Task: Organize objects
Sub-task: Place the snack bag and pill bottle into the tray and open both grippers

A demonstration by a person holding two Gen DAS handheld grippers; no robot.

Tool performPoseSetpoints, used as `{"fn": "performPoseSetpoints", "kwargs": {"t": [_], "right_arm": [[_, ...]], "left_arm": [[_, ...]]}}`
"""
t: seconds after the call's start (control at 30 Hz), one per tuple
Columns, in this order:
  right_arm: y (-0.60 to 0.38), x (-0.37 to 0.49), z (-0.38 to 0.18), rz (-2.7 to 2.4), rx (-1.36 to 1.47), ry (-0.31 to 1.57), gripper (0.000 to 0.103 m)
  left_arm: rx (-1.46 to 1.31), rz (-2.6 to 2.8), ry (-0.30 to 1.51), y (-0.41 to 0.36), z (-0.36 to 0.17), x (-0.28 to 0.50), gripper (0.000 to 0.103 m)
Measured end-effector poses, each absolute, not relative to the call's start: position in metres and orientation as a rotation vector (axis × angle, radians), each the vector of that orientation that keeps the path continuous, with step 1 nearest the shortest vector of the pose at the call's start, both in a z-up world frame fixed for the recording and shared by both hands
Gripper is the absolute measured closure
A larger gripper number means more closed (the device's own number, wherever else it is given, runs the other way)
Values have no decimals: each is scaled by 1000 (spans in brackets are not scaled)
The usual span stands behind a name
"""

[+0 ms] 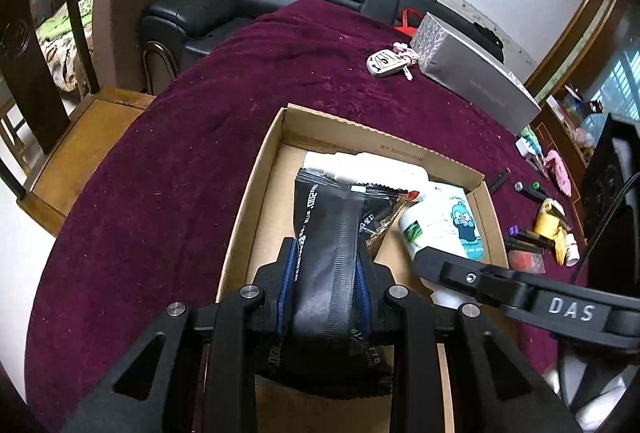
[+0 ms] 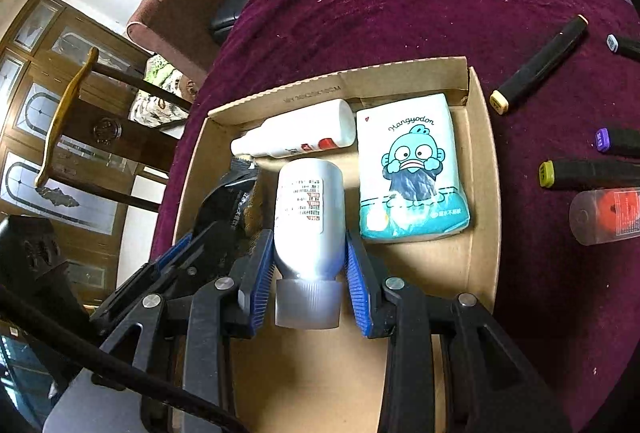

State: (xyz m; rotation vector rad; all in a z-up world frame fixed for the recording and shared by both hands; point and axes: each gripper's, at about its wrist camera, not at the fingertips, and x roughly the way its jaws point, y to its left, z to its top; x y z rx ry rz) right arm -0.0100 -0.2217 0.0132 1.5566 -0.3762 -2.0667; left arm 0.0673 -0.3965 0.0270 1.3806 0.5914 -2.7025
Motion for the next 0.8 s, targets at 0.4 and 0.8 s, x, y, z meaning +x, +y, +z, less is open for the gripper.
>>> {"fn": "performPoseSetpoints", "kwargs": {"t": [0.4,0.8], "right_arm": [[-220,-8,17,-2114,1512,-390,68],[-168,39,83,-2295,1213,-281,58]], "left_arm": [[1293,-2728,799,-407,47,86,52],[1211,-2768,987,-392,69,124,49]]}}
